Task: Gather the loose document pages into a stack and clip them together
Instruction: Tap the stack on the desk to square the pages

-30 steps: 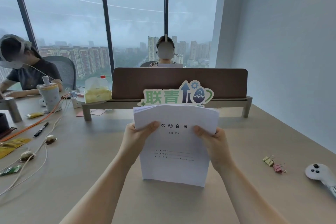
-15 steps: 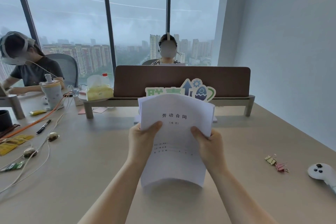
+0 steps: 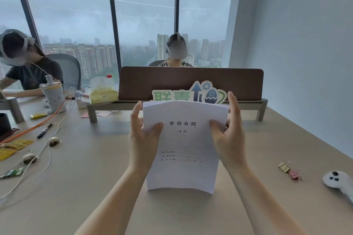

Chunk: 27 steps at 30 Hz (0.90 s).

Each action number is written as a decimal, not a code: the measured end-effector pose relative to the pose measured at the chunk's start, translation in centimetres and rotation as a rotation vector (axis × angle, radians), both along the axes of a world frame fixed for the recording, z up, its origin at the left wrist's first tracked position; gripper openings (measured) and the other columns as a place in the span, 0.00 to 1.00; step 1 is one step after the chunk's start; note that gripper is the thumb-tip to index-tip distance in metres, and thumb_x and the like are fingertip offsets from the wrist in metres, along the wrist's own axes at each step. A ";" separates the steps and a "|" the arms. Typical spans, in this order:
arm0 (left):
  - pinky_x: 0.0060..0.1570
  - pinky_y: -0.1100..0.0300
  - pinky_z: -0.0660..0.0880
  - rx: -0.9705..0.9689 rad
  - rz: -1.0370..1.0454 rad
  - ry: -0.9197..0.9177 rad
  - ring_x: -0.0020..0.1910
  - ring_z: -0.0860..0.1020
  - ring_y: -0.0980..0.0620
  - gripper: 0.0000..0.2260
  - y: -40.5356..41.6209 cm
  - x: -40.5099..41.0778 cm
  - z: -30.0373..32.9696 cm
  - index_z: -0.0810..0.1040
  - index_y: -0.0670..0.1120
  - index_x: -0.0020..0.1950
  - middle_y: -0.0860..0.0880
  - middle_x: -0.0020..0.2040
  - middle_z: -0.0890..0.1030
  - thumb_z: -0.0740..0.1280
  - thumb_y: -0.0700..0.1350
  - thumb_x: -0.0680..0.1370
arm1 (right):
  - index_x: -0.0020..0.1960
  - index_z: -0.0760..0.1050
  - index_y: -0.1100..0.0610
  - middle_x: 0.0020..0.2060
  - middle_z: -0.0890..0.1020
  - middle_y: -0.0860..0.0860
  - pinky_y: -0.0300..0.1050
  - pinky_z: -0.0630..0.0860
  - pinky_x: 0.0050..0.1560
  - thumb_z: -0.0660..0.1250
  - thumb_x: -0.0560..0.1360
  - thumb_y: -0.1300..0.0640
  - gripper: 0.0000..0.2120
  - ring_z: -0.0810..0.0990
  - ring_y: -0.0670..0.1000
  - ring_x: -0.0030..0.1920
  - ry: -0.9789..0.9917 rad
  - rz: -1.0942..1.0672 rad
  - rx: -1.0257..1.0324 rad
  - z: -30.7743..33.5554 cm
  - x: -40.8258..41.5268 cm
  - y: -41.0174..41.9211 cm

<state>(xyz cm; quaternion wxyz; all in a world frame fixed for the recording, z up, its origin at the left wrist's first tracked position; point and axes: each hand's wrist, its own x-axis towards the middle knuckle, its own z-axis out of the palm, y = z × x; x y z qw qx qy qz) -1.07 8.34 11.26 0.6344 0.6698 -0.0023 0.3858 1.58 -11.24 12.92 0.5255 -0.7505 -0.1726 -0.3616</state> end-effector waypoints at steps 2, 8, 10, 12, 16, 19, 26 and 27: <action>0.60 0.65 0.73 0.123 0.020 -0.107 0.61 0.75 0.65 0.34 0.2 0.2 1.1 0.61 0.61 0.73 0.61 0.66 0.72 0.69 0.34 0.76 | 0.72 0.65 0.40 0.62 0.73 0.41 0.41 0.74 0.56 0.67 0.75 0.64 0.31 0.72 0.42 0.59 -0.072 -0.068 -0.132 0.7 0.3 -0.1; 0.52 0.76 0.66 0.418 0.200 -0.176 0.53 0.73 0.68 0.16 0.9 0.5 2.4 0.80 0.50 0.56 0.53 0.54 0.77 0.70 0.33 0.74 | 0.63 0.76 0.52 0.58 0.77 0.48 0.22 0.66 0.52 0.66 0.75 0.66 0.19 0.73 0.42 0.58 -0.124 -0.090 -0.166 0.5 0.7 -0.3; 0.50 0.76 0.67 0.429 0.211 -0.173 0.51 0.73 0.67 0.12 0.9 0.5 2.9 0.80 0.47 0.54 0.52 0.53 0.78 0.70 0.33 0.74 | 0.65 0.75 0.53 0.59 0.76 0.47 0.21 0.64 0.55 0.66 0.75 0.66 0.20 0.73 0.43 0.60 -0.113 -0.068 -0.146 0.4 0.6 -0.4; 0.48 0.77 0.67 0.427 0.206 -0.164 0.50 0.74 0.66 0.11 0.9 0.4 3.1 0.80 0.46 0.53 0.52 0.52 0.78 0.70 0.34 0.74 | 0.64 0.76 0.54 0.58 0.76 0.46 0.20 0.64 0.55 0.66 0.75 0.67 0.19 0.72 0.41 0.59 -0.126 -0.060 -0.148 0.4 0.4 -0.4; 0.49 0.76 0.68 0.428 0.161 -0.178 0.50 0.74 0.66 0.11 1.0 0.3 3.3 0.79 0.48 0.51 0.49 0.52 0.79 0.71 0.34 0.74 | 0.62 0.77 0.54 0.56 0.76 0.44 0.23 0.67 0.54 0.66 0.75 0.68 0.18 0.71 0.34 0.58 -0.156 -0.035 -0.129 0.5 0.3 -0.5; 0.47 0.72 0.72 0.347 0.118 -0.157 0.49 0.77 0.60 0.15 1.0 0.2 3.2 0.76 0.51 0.56 0.49 0.54 0.79 0.71 0.35 0.75 | 0.69 0.70 0.45 0.58 0.76 0.39 0.36 0.72 0.59 0.67 0.76 0.65 0.26 0.74 0.39 0.62 -0.065 0.026 -0.024 0.5 0.1 -0.4; 0.46 0.56 0.81 -0.150 -0.316 0.129 0.48 0.84 0.52 0.22 1.6 0.2 1.6 0.78 0.47 0.60 0.48 0.50 0.84 0.78 0.44 0.68 | 0.53 0.81 0.56 0.47 0.87 0.48 0.42 0.79 0.44 0.68 0.76 0.62 0.07 0.85 0.47 0.46 0.368 0.500 0.433 -1.1 0.0 -0.9; 0.49 0.50 0.81 -0.165 -0.364 0.195 0.49 0.84 0.45 0.19 1.7 0.3 1.1 0.82 0.46 0.55 0.46 0.49 0.86 0.79 0.47 0.66 | 0.48 0.83 0.57 0.44 0.87 0.50 0.43 0.79 0.42 0.69 0.75 0.61 0.05 0.85 0.49 0.43 0.423 0.515 0.436 -1.6 0.0 -0.9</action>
